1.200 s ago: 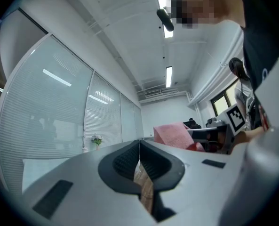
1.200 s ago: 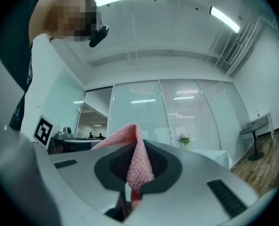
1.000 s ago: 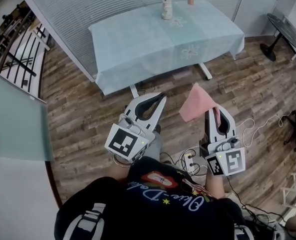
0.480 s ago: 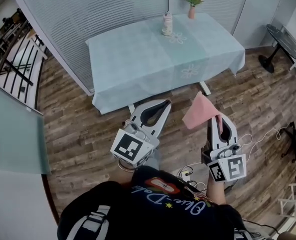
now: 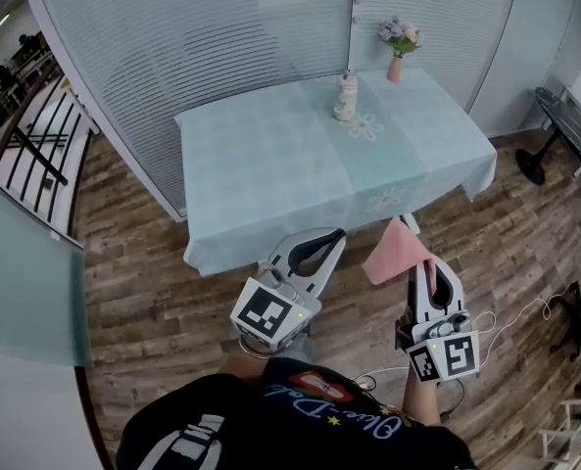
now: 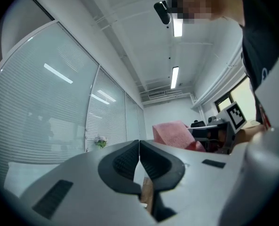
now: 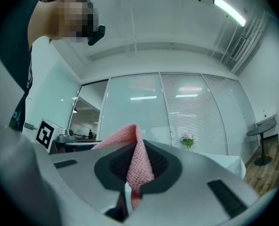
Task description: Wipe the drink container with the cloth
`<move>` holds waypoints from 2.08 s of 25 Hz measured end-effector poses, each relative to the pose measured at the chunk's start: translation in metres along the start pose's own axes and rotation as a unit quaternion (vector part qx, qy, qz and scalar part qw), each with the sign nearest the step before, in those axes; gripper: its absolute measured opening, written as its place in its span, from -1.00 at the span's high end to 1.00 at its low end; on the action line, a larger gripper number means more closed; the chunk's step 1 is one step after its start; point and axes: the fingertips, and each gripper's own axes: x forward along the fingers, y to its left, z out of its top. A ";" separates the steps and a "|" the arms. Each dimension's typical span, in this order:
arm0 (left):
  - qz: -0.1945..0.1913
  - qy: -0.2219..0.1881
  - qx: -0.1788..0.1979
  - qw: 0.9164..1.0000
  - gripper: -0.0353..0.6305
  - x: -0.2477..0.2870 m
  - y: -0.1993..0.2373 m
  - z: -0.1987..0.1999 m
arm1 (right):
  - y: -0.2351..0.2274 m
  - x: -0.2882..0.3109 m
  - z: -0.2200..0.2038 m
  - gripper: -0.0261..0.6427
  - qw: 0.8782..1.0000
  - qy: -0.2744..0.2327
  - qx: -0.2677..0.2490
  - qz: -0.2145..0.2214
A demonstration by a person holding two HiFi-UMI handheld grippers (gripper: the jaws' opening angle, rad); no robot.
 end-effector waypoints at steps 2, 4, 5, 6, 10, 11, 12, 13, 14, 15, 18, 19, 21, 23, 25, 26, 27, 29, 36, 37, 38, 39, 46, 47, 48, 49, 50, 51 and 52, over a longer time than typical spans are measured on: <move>0.001 0.005 -0.002 1.000 0.88 0.007 0.019 -0.005 | -0.004 0.019 -0.004 0.89 1.000 0.002 0.005 -0.003; 0.002 0.009 -0.004 1.000 0.88 0.013 0.037 -0.008 | -0.007 0.038 -0.008 0.89 1.000 0.006 0.008 -0.003; 0.004 0.012 -0.005 1.000 0.88 0.016 0.046 -0.010 | -0.009 0.047 -0.010 0.89 1.000 0.009 0.007 -0.004; 0.006 0.014 -0.006 1.000 0.88 0.020 0.056 -0.011 | -0.011 0.057 -0.011 0.89 1.000 0.010 0.008 -0.005; 0.009 0.005 -0.008 1.000 0.88 0.043 0.093 -0.012 | -0.024 0.097 -0.016 0.89 1.000 0.014 0.011 -0.004; 0.008 0.004 -0.010 1.000 0.88 0.048 0.100 -0.013 | -0.027 0.106 -0.017 0.89 1.000 0.015 0.008 -0.003; 0.006 0.003 -0.011 1.000 0.88 0.053 0.107 -0.015 | -0.029 0.115 -0.018 0.89 1.000 0.016 0.006 -0.003; 0.003 0.002 -0.012 1.000 0.88 0.056 0.114 -0.016 | -0.030 0.123 -0.019 0.89 1.000 0.015 0.003 -0.003; 0.002 0.001 -0.011 1.000 0.88 0.058 0.121 -0.017 | -0.028 0.131 -0.021 0.89 1.000 0.015 0.002 -0.003; 0.001 0.000 -0.010 1.000 0.88 0.059 0.129 -0.017 | -0.026 0.139 -0.024 0.89 1.000 0.015 0.003 -0.002; 0.002 -0.010 -0.012 1.000 0.88 0.060 0.154 -0.017 | -0.022 0.165 -0.031 0.89 1.000 0.017 0.005 0.000; 0.004 -0.016 -0.015 1.000 0.88 0.061 0.166 -0.016 | -0.021 0.177 -0.033 0.89 1.000 0.018 0.004 0.000; 0.009 -0.020 -0.016 1.000 0.88 0.065 0.189 -0.015 | -0.019 0.200 -0.035 0.89 1.000 0.019 0.001 0.002; 0.015 -0.021 -0.016 1.000 0.88 0.066 0.201 -0.015 | -0.017 0.211 -0.035 0.89 1.000 0.020 -0.003 0.007; 0.018 -0.018 -0.017 1.000 0.88 0.066 0.204 -0.017 | -0.016 0.216 -0.037 0.89 1.000 0.022 -0.004 0.011; 0.018 -0.013 -0.015 1.000 0.88 0.066 0.205 -0.019 | -0.017 0.218 -0.038 0.89 1.000 0.024 -0.002 0.013; 0.018 -0.008 -0.010 1.000 0.88 0.066 0.206 -0.020 | -0.018 0.220 -0.039 0.89 1.000 0.025 0.000 0.014; 0.021 -0.001 -0.002 1.000 0.88 0.065 0.209 -0.022 | -0.018 0.226 -0.042 0.89 1.000 0.025 0.004 0.017; 0.057 0.012 0.008 0.998 0.88 0.096 0.235 -0.033 | -0.047 0.261 -0.054 0.89 0.999 0.020 0.021 0.045; 0.061 0.015 0.013 0.998 0.88 0.100 0.235 -0.033 | -0.053 0.262 -0.055 0.89 0.999 0.019 0.022 0.045; 0.065 0.018 0.017 0.998 0.88 0.102 0.236 -0.034 | -0.057 0.264 -0.056 0.89 0.999 0.018 0.022 0.046; 0.070 0.019 0.021 0.997 0.88 0.103 0.237 -0.035 | -0.060 0.267 -0.056 0.89 0.998 0.016 0.022 0.049; 0.128 0.011 0.016 0.992 0.88 0.121 0.273 -0.035 | -0.081 0.318 -0.062 0.89 0.994 0.001 0.037 0.103; 0.133 0.012 0.017 0.991 0.88 0.126 0.277 -0.035 | -0.086 0.324 -0.063 0.89 0.993 0.002 0.041 0.107; 0.137 0.013 0.019 0.990 0.88 0.131 0.280 -0.035 | -0.092 0.329 -0.065 0.89 0.993 0.002 0.043 0.112; 0.142 0.015 0.022 0.990 0.88 0.137 0.282 -0.035 | -0.097 0.335 -0.066 0.89 0.992 0.003 0.044 0.116; 0.146 0.015 0.024 0.989 0.88 0.142 0.285 -0.034 | -0.102 0.341 -0.066 0.89 0.992 0.002 0.045 0.121; 0.149 0.016 0.027 0.988 0.88 0.148 0.287 -0.034 | -0.106 0.347 -0.066 0.89 0.991 0.001 0.047 0.126; 0.153 0.018 0.029 0.988 0.88 0.152 0.289 -0.034 | -0.110 0.352 -0.066 0.89 0.990 0.001 0.048 0.131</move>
